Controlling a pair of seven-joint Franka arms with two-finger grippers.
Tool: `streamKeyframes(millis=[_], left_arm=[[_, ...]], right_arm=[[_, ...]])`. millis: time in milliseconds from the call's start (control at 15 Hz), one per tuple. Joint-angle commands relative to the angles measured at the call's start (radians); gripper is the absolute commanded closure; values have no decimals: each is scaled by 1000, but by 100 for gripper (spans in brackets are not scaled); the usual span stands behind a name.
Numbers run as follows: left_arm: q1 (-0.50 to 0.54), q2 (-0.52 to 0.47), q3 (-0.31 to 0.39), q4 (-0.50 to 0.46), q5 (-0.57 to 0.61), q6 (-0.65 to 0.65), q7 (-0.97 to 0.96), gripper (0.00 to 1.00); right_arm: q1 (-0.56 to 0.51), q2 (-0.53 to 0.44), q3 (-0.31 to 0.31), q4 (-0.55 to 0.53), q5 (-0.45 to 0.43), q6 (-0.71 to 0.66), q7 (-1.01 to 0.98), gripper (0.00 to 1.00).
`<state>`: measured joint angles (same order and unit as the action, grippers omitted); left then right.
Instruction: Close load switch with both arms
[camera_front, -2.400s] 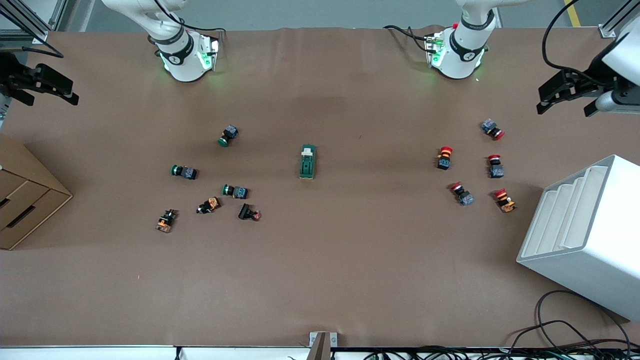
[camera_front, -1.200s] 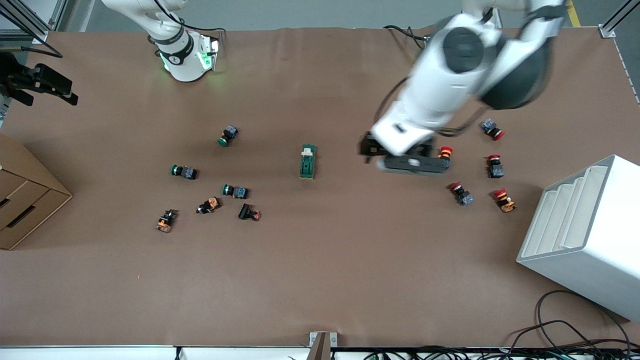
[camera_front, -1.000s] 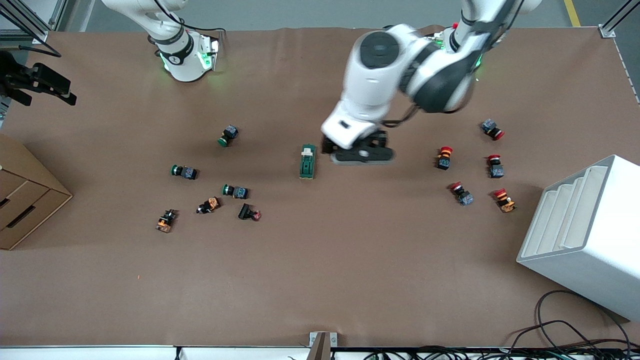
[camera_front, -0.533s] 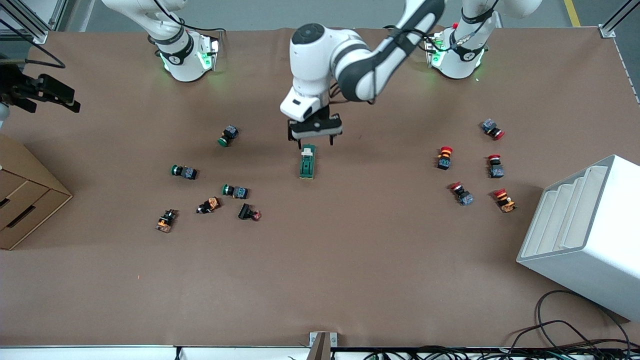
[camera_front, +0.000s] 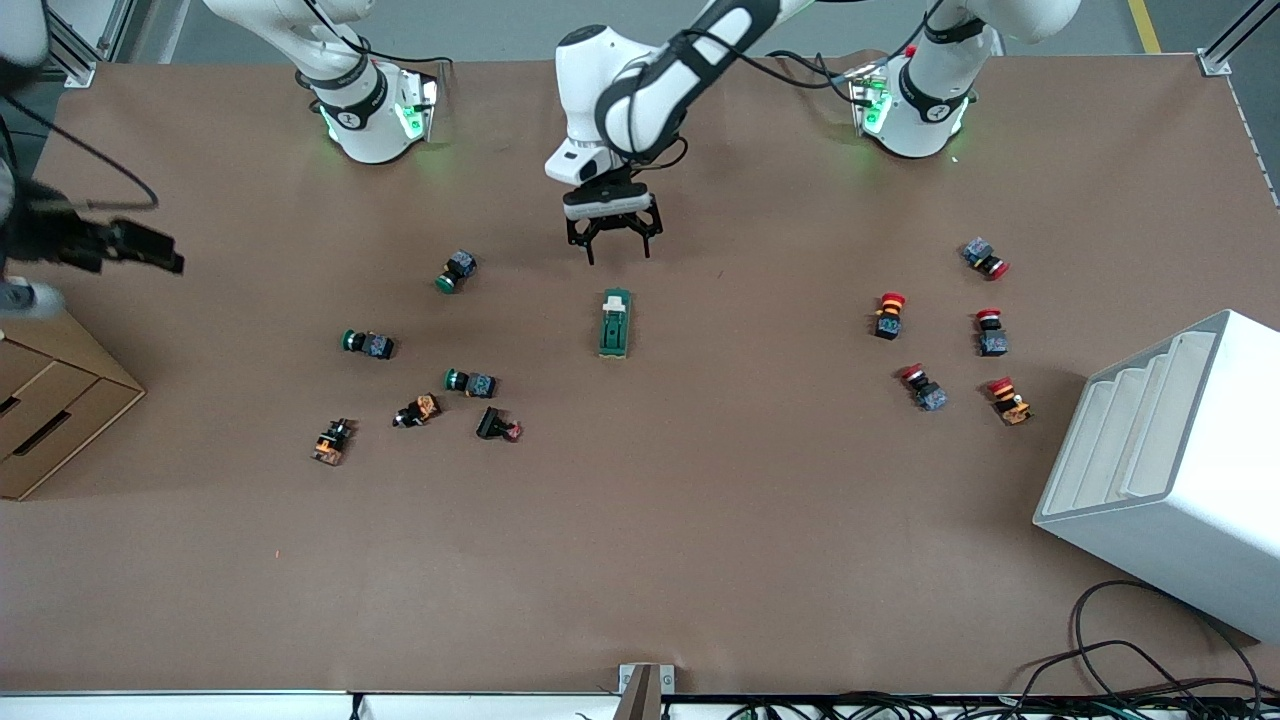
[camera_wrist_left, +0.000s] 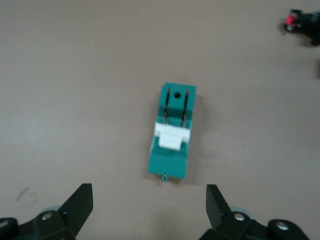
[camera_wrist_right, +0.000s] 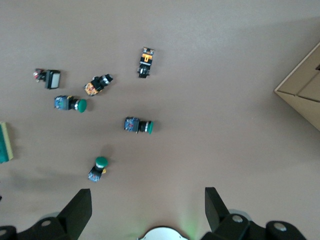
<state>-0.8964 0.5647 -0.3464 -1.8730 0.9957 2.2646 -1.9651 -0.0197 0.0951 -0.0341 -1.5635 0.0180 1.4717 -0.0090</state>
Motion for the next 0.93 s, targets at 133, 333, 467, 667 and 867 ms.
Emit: streamKeyframes(millis=[133,333,467,667,867], left_arm=[[-67,70,7,-38,309,-3,-222,1],[-94,89,7,-72,450,-63,-346,1],[-121,125,9,-72,544,-127,-429,1],[-131,161,9,-80,658,-194,-506,1],[-130,196,17,-78,802,-195,-584,1]], right_arm=[[-42,69,8,43,-9,42,-3,0],[-2,81,13,39,-1,45,117,0],[55,97,16,37,8,47,266,0],[170,121,16,30,32,73,531,0],[254,158,16,11,100,128,740,0]])
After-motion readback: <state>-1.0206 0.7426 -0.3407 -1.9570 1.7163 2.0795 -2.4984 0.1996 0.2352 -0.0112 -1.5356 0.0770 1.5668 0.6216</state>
